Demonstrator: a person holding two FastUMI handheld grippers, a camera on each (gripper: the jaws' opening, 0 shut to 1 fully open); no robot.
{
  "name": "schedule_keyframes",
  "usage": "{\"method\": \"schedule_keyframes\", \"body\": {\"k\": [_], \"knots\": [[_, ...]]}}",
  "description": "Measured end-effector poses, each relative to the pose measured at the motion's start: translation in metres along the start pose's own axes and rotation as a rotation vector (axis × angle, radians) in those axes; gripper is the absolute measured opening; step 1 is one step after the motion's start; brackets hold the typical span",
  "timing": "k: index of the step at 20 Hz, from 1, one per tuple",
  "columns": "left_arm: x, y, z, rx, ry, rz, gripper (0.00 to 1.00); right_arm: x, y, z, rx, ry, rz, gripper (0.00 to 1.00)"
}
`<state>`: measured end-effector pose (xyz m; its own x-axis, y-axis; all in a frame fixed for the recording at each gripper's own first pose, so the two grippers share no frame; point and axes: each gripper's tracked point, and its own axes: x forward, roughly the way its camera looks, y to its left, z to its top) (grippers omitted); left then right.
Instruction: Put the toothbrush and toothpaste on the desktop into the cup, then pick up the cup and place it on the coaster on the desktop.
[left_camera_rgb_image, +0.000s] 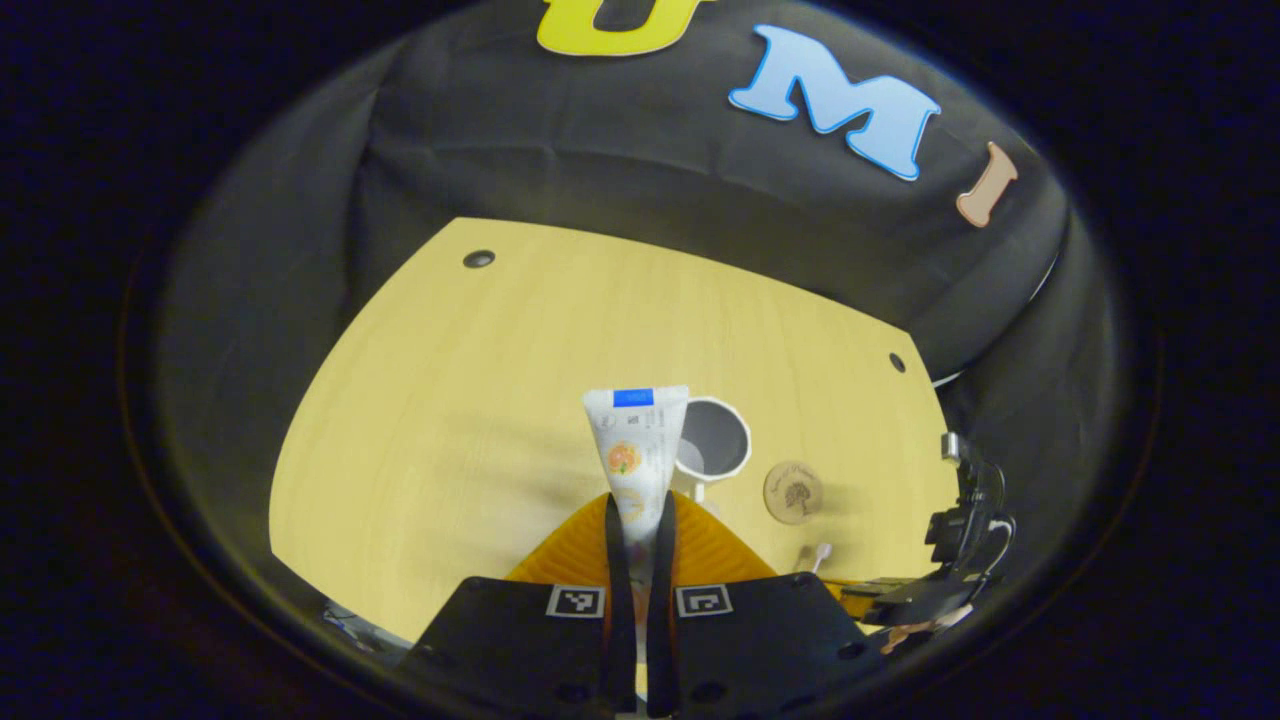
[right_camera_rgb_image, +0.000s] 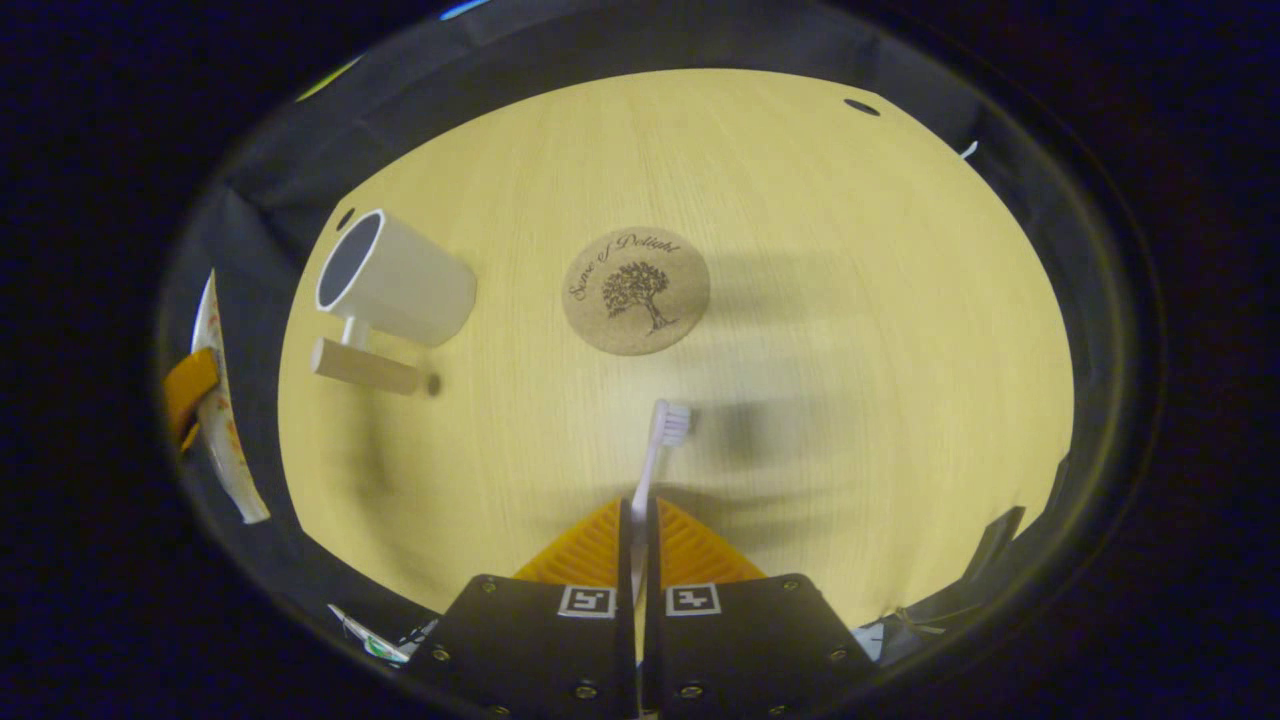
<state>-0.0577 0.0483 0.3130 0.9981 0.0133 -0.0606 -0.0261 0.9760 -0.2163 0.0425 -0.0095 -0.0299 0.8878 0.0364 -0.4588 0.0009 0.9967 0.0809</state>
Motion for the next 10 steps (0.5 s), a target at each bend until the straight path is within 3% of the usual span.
{"method": "schedule_keyframes", "body": {"k": [6,10], "knots": [[0.019,-0.023,0.066,0.053,-0.076,-0.033,0.12,-0.006,0.007,-0.008,0.009,-0.011,0.027,0.04],[0.052,-0.030,0.086,0.091,-0.099,-0.056,0.12,-0.013,0.010,-0.008,0.028,-0.030,0.039,0.04]]}}
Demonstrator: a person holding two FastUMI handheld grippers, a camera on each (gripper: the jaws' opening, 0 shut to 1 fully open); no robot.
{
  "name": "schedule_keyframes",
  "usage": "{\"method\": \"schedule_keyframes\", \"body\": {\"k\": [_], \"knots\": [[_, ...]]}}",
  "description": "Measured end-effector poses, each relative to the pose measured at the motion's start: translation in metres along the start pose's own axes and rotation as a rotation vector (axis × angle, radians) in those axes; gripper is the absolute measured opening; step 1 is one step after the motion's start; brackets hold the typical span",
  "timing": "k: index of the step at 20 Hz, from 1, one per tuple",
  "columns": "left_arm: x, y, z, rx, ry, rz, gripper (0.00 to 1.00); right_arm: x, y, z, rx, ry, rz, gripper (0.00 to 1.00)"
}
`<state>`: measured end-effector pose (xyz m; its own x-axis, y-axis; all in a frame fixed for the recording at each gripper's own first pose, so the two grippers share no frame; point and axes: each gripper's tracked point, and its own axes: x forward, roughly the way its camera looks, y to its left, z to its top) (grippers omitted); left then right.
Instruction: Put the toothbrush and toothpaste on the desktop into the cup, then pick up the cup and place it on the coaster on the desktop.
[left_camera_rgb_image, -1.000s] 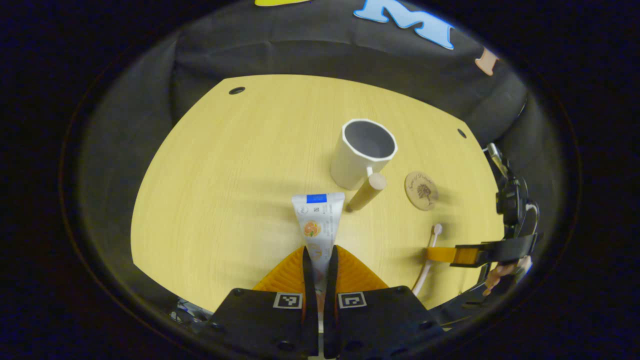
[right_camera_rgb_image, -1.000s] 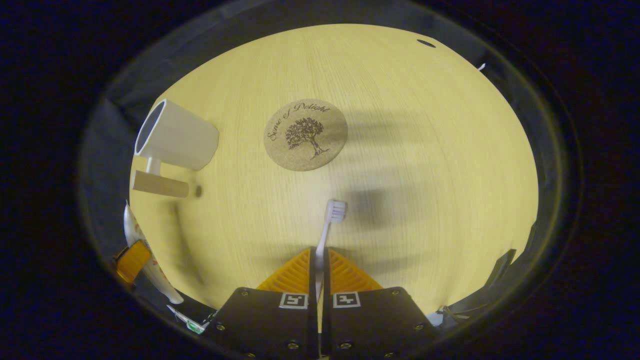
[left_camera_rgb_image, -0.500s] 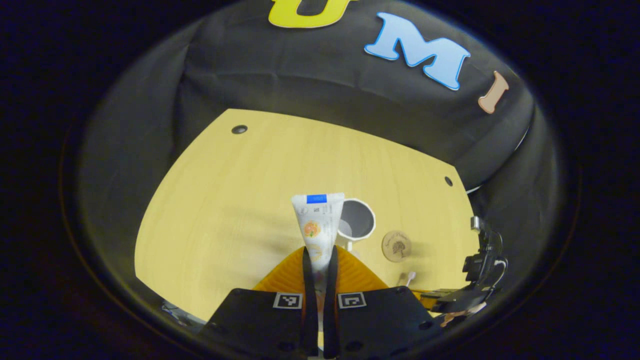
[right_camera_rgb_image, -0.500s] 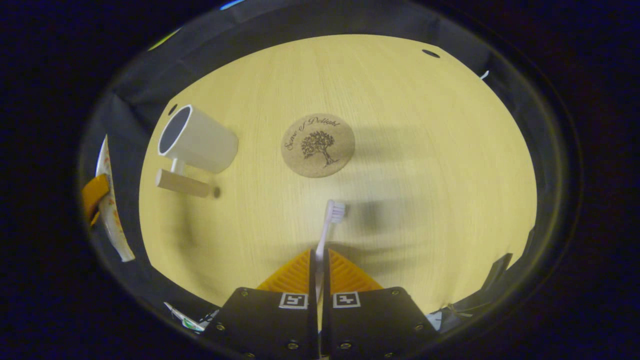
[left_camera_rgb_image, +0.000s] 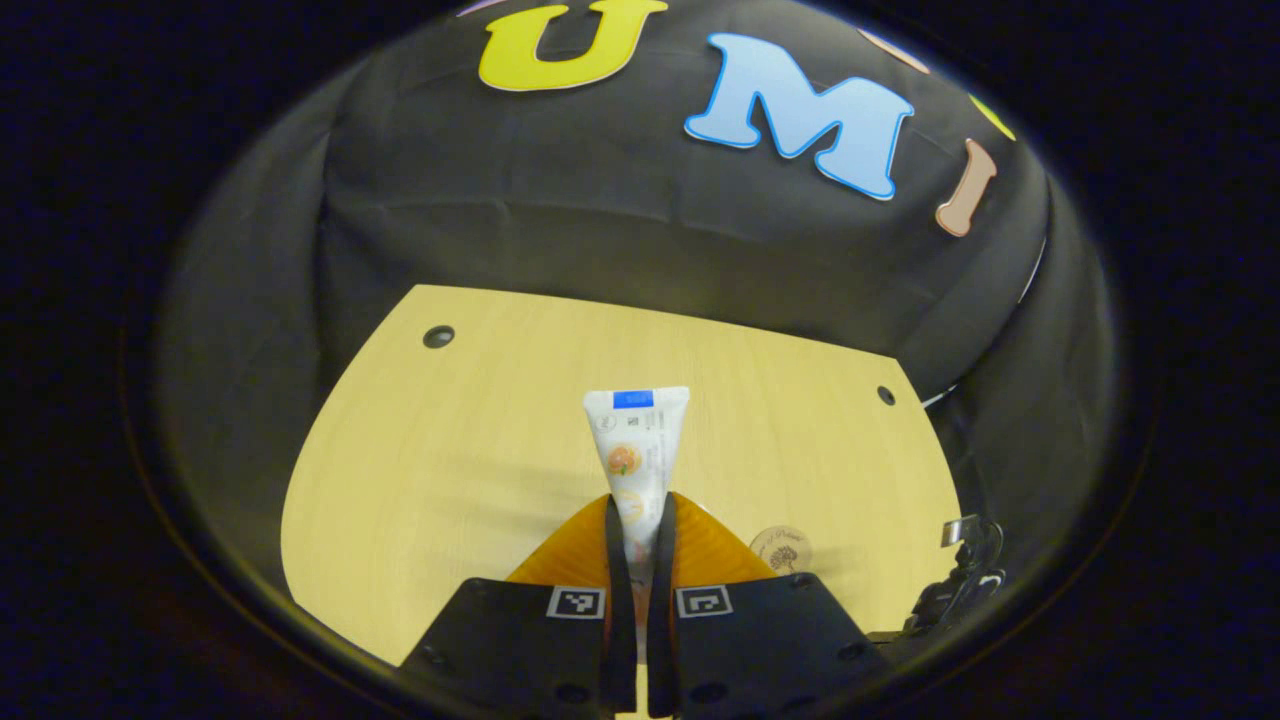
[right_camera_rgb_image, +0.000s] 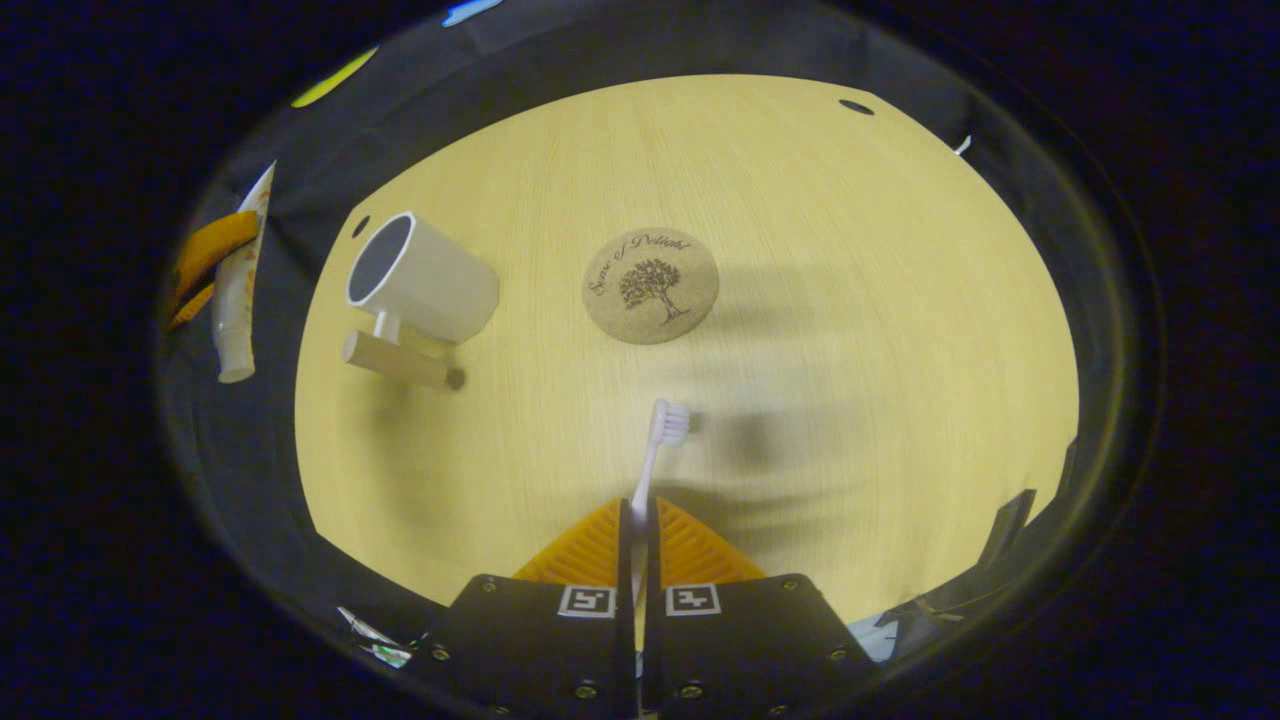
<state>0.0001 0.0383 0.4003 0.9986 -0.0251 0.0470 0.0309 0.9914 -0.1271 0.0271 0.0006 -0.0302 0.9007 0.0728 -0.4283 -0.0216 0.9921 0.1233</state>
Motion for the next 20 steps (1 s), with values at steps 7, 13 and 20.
{"method": "schedule_keyframes", "body": {"k": [7,13,20], "knots": [[0.046,-0.010,0.014,-0.007,-0.034,-0.045,0.12,-0.005,-0.008,0.000,0.047,-0.011,-0.010,0.04],[0.065,-0.025,0.029,0.001,-0.096,-0.076,0.12,-0.009,-0.008,0.005,0.070,-0.015,-0.008,0.04],[0.081,-0.031,0.013,0.074,-0.122,-0.076,0.11,-0.016,-0.012,0.021,0.102,-0.038,-0.002,0.04]]}}
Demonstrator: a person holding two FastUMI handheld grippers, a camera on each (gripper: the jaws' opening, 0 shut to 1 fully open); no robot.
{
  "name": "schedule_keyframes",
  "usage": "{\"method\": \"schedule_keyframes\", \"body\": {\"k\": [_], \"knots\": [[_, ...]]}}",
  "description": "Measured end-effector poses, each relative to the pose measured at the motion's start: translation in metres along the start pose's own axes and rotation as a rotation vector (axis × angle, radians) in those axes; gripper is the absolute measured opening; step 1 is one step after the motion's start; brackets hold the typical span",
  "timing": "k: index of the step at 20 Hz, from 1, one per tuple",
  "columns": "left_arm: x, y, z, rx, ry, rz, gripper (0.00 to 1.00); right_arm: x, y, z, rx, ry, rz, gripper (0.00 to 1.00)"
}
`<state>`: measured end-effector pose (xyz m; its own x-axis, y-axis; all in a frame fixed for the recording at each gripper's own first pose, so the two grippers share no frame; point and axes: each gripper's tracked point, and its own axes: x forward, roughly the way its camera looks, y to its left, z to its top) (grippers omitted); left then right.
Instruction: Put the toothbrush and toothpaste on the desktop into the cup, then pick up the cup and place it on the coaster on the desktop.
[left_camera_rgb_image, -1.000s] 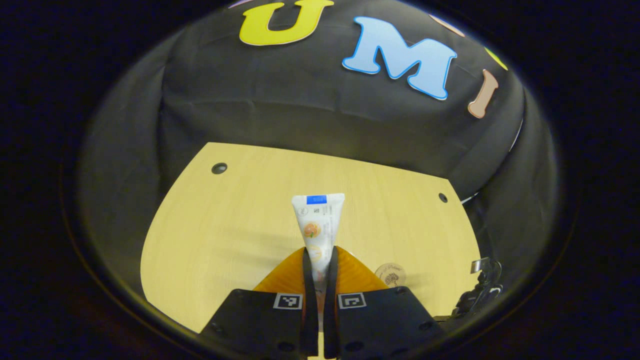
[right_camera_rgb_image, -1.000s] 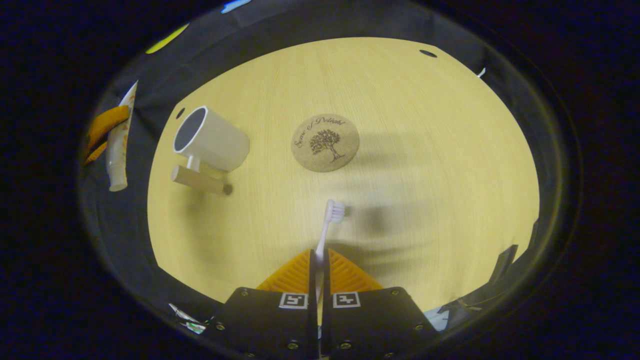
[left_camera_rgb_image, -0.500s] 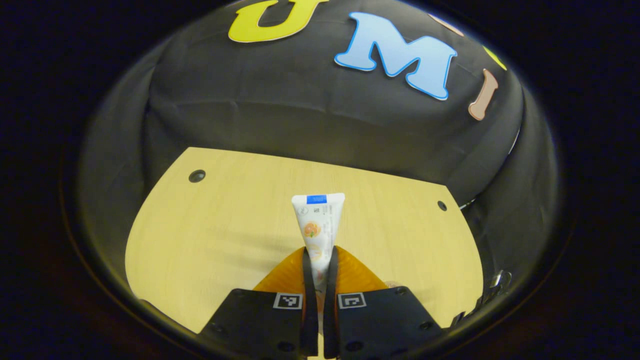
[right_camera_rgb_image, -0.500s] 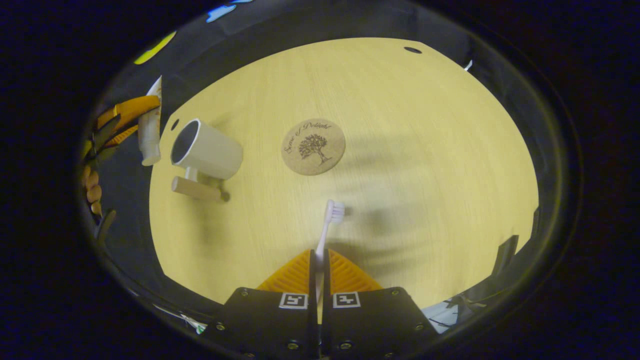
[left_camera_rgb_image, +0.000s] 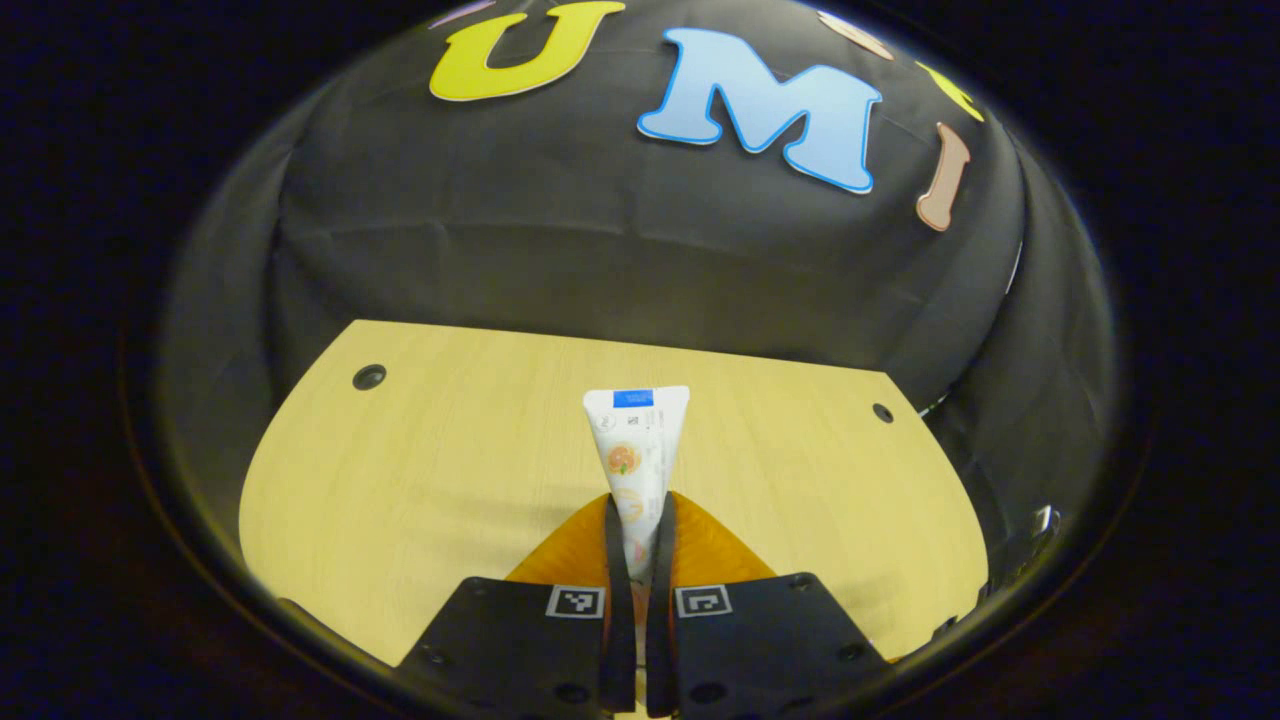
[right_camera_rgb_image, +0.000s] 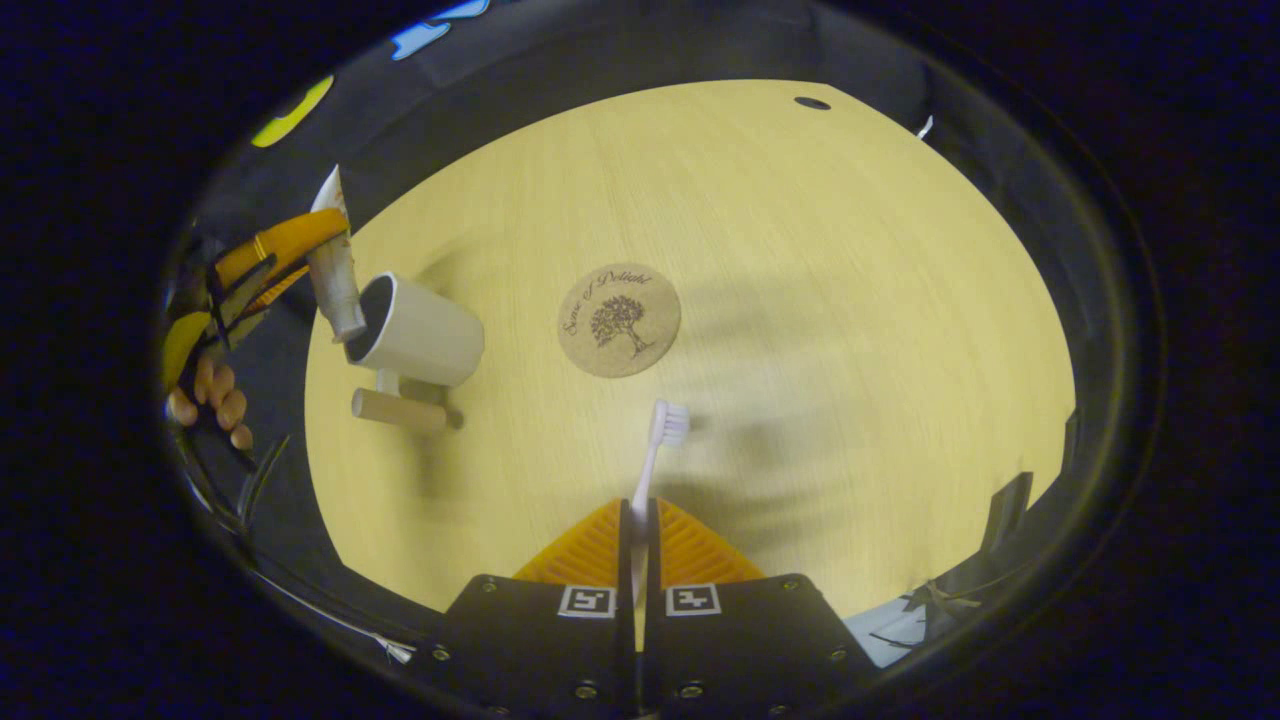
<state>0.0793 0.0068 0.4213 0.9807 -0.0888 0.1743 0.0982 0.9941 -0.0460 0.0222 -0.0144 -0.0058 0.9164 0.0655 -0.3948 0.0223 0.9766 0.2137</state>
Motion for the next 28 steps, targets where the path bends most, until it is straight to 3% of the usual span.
{"method": "schedule_keyframes", "body": {"k": [3,7,14,16,17,28], "knots": [[0.002,0.004,-0.008,0.043,-0.022,0.036,0.11,-0.002,-0.001,0.005,0.010,-0.009,0.003,0.04],[0.003,0.003,-0.017,0.058,-0.033,0.024,0.14,-0.005,-0.007,0.010,0.030,-0.015,0.000,0.04],[-0.004,-0.005,-0.022,0.127,-0.034,0.022,0.32,-0.006,-0.007,0.017,0.052,-0.025,0.014,0.04],[-0.006,-0.004,-0.017,0.128,-0.053,0.034,0.75,-0.004,-0.006,0.018,0.054,-0.028,0.018,0.04],[-0.009,-0.005,-0.017,0.128,-0.057,0.035,0.81,-0.005,-0.005,0.018,0.055,-0.030,0.020,0.04],[-0.057,-0.017,0.016,0.137,-0.142,0.010,0.80,-0.019,0.010,0.058,0.063,-0.097,0.065,0.04]]}}
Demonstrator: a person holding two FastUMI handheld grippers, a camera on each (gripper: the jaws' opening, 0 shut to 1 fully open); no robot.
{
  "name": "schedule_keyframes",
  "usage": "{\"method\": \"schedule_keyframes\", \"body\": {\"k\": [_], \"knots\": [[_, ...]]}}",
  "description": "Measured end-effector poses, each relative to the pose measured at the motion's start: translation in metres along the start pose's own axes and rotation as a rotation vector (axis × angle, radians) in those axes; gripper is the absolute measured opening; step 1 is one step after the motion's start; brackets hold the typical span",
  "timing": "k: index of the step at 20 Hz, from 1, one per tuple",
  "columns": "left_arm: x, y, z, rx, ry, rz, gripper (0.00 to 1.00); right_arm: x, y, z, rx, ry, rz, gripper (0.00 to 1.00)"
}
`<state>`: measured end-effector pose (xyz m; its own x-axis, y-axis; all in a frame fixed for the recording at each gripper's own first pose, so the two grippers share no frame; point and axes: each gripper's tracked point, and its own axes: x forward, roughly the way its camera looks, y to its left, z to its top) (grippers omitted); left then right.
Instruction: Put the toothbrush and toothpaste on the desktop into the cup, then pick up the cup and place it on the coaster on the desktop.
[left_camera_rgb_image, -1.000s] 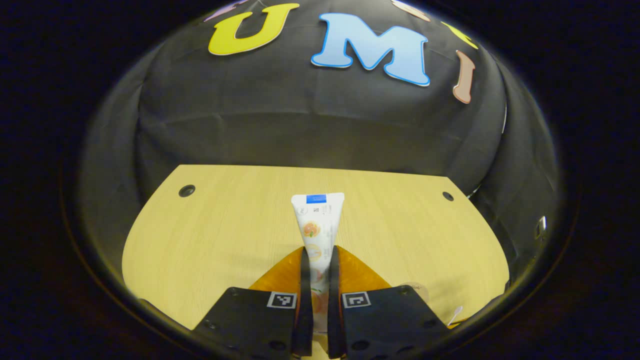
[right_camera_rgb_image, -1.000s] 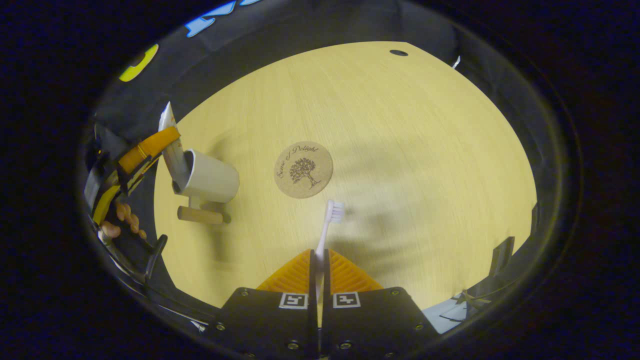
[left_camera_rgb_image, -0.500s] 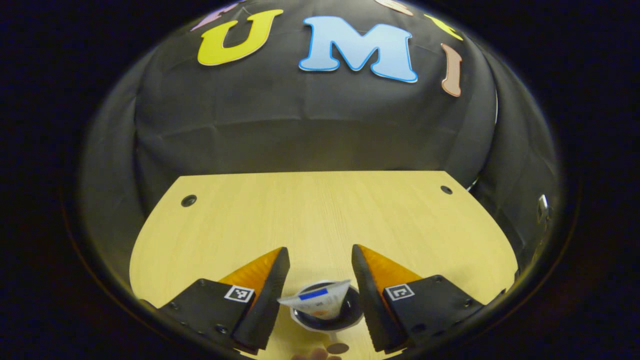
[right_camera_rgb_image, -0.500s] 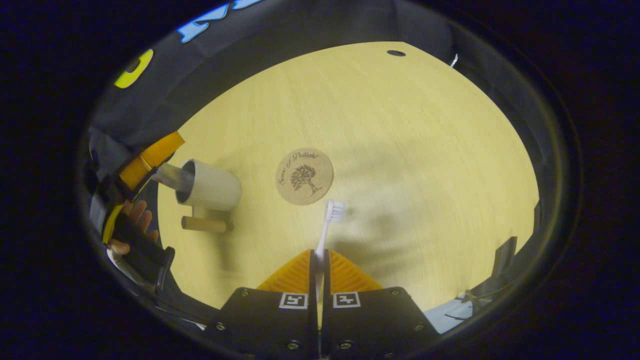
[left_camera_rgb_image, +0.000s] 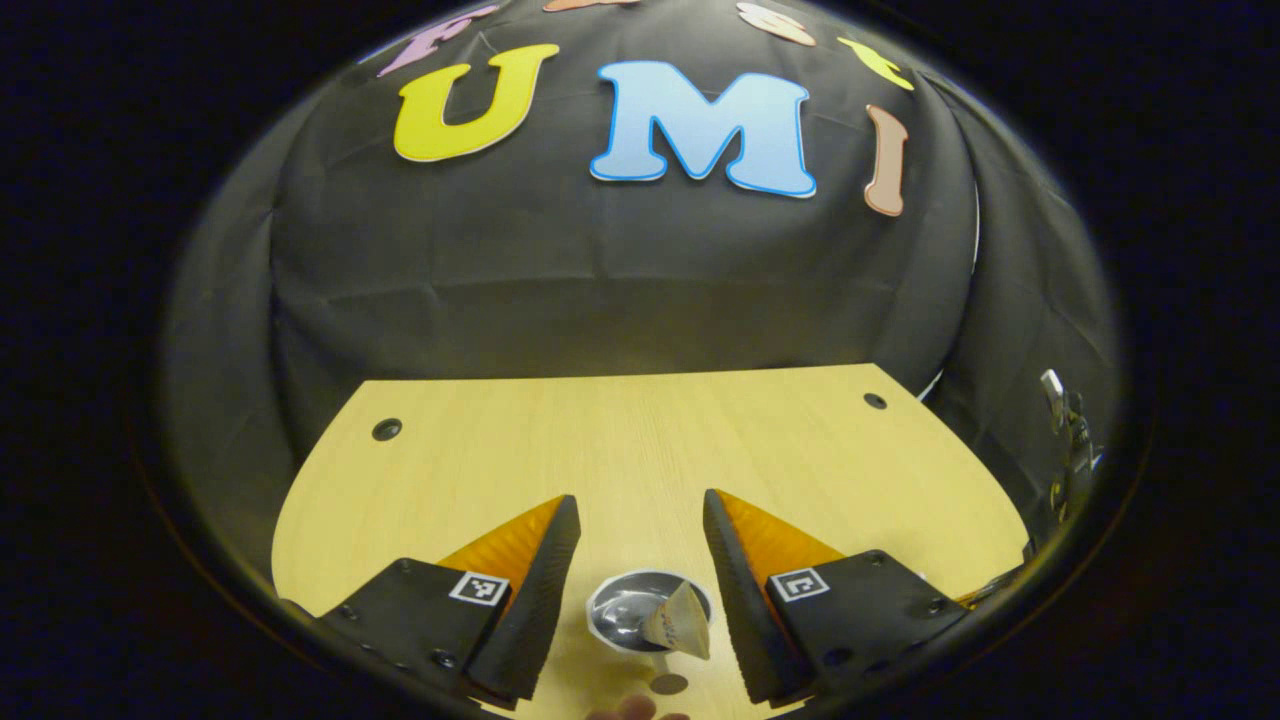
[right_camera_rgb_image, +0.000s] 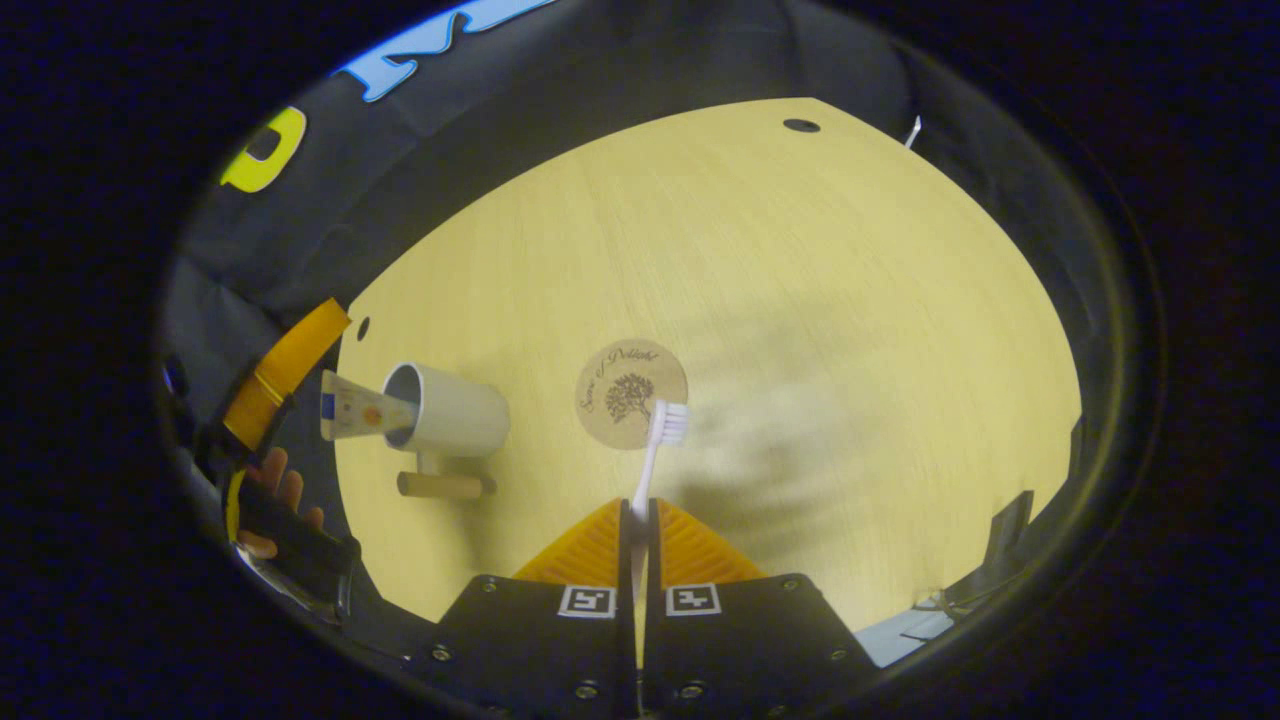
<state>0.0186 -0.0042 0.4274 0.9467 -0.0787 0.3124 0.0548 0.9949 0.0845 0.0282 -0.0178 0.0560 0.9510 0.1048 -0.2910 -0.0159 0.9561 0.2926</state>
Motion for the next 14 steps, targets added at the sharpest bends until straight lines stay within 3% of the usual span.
{"method": "schedule_keyframes", "body": {"k": [5,14], "knots": [[-0.029,0.021,0.003,-0.013,-0.018,0.035,0.79,-0.009,0.028,0.045,-0.054,-0.056,0.036,0.04],[-0.097,0.110,-0.005,-0.071,-0.041,0.228,0.79,-0.011,0.122,0.100,-0.184,-0.135,0.123,0.04]]}}
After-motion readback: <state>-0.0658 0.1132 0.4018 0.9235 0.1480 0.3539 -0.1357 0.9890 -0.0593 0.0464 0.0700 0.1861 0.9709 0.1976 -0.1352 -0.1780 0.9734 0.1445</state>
